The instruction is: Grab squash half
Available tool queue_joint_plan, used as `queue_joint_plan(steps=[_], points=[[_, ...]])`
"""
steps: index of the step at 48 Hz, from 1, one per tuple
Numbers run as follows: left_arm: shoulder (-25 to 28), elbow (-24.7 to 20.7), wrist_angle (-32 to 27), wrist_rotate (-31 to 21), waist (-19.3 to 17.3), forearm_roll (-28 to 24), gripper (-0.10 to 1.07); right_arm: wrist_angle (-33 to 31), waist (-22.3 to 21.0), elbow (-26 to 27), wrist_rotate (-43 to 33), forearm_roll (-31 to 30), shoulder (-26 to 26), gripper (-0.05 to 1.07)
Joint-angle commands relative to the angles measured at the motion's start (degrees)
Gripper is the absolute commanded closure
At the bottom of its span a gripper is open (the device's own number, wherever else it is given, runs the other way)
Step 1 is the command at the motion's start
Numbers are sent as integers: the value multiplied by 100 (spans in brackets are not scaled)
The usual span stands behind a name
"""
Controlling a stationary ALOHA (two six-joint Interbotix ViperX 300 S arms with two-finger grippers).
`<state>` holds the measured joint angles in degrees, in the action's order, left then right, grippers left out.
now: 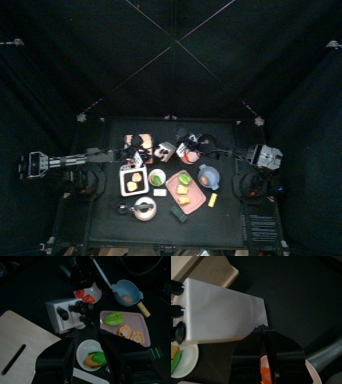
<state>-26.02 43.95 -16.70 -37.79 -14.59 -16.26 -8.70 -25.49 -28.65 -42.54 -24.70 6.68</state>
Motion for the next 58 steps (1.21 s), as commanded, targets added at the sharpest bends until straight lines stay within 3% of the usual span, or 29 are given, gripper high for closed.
queue_joint_plan(steps=[1, 11, 23, 37, 58], points=[[-185, 211, 492, 18, -9, -149, 22, -264, 176, 9, -9, 88, -448, 62], [-615, 888, 1723, -9, -26, -747, 22, -949, 659, -202, -18, 308, -1055, 62], [-1169, 1591, 2777, 18, -44, -721, 22, -1485, 1415, -501, -9, 1160, -1380, 62], [-1740, 2127, 2892, 0, 0, -1459, 22, -2355, 2224, -246, 9, 1433, -1336, 61], [-1898, 2285, 2909, 9, 62, -1494, 22, -2558, 2927, -105, 9, 1512, -1020, 60]])
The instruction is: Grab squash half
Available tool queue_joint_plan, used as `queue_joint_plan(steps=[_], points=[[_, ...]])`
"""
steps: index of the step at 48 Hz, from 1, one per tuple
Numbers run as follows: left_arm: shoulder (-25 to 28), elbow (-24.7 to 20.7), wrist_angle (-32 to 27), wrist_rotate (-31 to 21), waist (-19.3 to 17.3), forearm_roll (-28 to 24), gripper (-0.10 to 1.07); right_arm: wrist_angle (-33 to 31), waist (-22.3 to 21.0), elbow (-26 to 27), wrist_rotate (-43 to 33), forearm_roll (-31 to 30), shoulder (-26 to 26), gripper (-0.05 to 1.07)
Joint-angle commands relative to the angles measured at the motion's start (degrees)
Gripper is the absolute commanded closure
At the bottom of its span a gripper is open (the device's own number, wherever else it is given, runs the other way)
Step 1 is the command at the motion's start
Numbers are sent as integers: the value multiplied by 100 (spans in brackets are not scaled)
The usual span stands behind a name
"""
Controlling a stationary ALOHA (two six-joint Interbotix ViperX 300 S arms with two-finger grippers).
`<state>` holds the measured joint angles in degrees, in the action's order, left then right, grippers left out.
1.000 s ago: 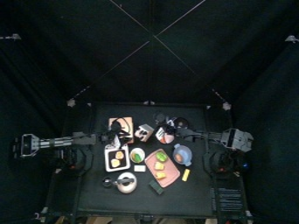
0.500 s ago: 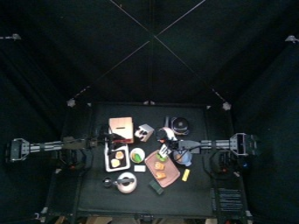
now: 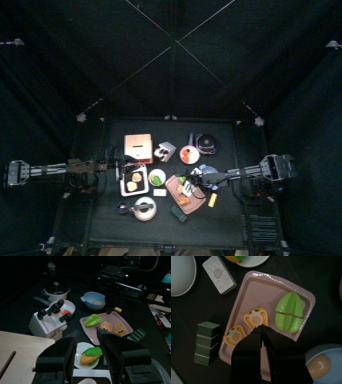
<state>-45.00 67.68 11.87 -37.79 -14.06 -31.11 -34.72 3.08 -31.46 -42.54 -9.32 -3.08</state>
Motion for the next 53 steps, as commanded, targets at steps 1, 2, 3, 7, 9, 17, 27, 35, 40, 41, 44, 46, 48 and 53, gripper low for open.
queue_joint_plan(steps=[1, 2, 3, 7, 9, 17, 27, 35, 40, 41, 44, 46, 48, 53], points=[[0, -97, 53, 9, 9, -9, 22, 35, 97, 193, 26, -44, -26, 60], [0, -97, 53, 9, 9, -9, 22, 44, 114, 211, 26, -70, -18, 60], [0, -97, 62, 9, 9, -9, 22, 44, 123, 220, 26, -88, 0, 60], [-9, -88, 62, 0, 18, 0, 22, 35, 158, 272, 26, -176, 53, 60], [-9, -79, 79, 0, 26, 0, 22, 26, 158, 281, 26, -211, 62, 60], [-9, -35, 97, 0, 26, 9, 22, 26, 220, 290, 9, -246, 132, 50], [-9, 26, 97, 0, -9, 26, 22, -44, 369, 316, 35, -308, 431, 32], [-9, 44, 97, 0, -9, 79, 22, -299, 422, 448, 18, -483, 659, 29], [-9, 70, 97, 0, -18, 105, 22, -492, 483, 598, 18, -598, 782, 29], [-9, 70, 97, 0, -26, 105, 22, -545, 492, 633, 9, -633, 809, 29], [-9, 70, 97, 0, -26, 105, 22, -694, 519, 756, 0, -747, 905, 29], [-9, 70, 88, 0, -26, 105, 22, -756, 536, 853, -18, -870, 976, 29], [-9, 79, 97, 0, -26, 114, 22, -826, 580, 949, -26, -940, 1046, 29], [-9, 97, 97, -9, -26, 114, 22, -1204, 853, 1336, -26, -1151, 1143, 30]])
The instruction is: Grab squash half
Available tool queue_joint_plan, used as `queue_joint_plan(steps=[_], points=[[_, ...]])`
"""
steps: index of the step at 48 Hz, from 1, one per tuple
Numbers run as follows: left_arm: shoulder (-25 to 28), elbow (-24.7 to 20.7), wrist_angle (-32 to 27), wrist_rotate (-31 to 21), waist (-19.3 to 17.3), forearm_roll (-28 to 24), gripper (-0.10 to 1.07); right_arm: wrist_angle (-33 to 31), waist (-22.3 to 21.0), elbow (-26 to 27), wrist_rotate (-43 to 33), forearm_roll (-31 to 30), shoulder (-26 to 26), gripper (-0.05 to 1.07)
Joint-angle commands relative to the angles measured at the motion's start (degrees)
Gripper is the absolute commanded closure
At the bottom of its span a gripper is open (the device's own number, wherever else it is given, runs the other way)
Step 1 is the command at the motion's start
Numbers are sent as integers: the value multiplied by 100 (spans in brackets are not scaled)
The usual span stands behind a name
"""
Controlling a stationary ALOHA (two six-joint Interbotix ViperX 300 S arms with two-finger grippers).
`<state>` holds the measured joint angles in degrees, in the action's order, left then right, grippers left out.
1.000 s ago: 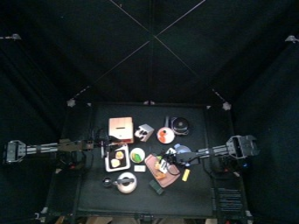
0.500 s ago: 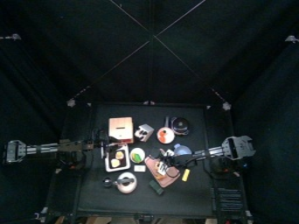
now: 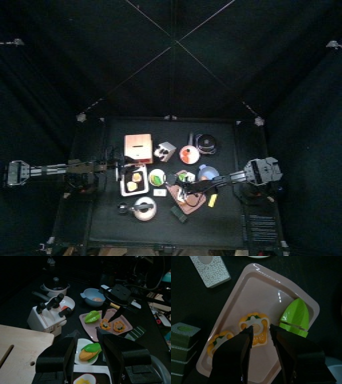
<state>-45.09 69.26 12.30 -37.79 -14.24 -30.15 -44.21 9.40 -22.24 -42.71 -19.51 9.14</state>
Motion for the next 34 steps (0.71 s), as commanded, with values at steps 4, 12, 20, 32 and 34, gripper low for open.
queue_joint_plan(steps=[4, 12, 20, 32, 34], points=[[0, -53, 53, -9, -9, 44, 22, -598, 413, 694, -9, -123, -53, 30], [0, -44, 53, -9, -9, 141, 22, -1002, 624, 1046, -26, -229, -53, 30], [0, -26, 53, 0, -18, 202, 22, -1072, 729, 1002, -475, -598, -44, 30], [0, -26, 53, 0, -18, 211, 22, -1362, 791, 475, -1301, -1055, 0, 28], [0, -26, 53, 0, -26, 211, 22, -1248, 791, 422, -1310, -1055, 0, 27]])
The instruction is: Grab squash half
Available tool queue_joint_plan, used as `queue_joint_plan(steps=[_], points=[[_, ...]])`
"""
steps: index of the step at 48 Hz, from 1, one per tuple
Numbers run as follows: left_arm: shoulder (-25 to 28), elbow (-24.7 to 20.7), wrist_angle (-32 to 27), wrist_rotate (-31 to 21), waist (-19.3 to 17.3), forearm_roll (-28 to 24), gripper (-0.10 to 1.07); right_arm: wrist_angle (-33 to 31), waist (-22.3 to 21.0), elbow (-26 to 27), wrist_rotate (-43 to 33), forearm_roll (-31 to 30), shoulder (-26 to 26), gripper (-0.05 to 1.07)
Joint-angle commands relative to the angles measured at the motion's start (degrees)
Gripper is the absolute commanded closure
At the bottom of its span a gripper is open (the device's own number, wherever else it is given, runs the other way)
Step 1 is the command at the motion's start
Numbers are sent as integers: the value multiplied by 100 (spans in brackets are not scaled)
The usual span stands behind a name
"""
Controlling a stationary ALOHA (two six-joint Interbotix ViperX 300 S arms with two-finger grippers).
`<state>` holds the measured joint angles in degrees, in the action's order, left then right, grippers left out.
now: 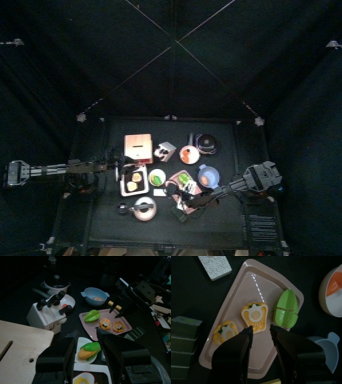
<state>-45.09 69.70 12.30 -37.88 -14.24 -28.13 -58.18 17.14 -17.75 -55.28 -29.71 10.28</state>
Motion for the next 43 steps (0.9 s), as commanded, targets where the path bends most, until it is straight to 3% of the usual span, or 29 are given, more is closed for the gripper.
queue_joint_plan(steps=[1, 14, 32, 43], points=[[0, -70, 53, 9, -26, 9, 22, 229, 9, -44, -53, -26, -114, 26], [0, -62, 53, 9, -44, 9, 22, 870, -9, -316, -26, -44, -105, 4], [0, -18, 53, 9, -158, 9, 22, 1749, -325, -809, -18, -123, -70, 4], [0, 0, 53, 9, -167, 0, 22, 1872, -396, -896, -18, -193, -79, 4]])
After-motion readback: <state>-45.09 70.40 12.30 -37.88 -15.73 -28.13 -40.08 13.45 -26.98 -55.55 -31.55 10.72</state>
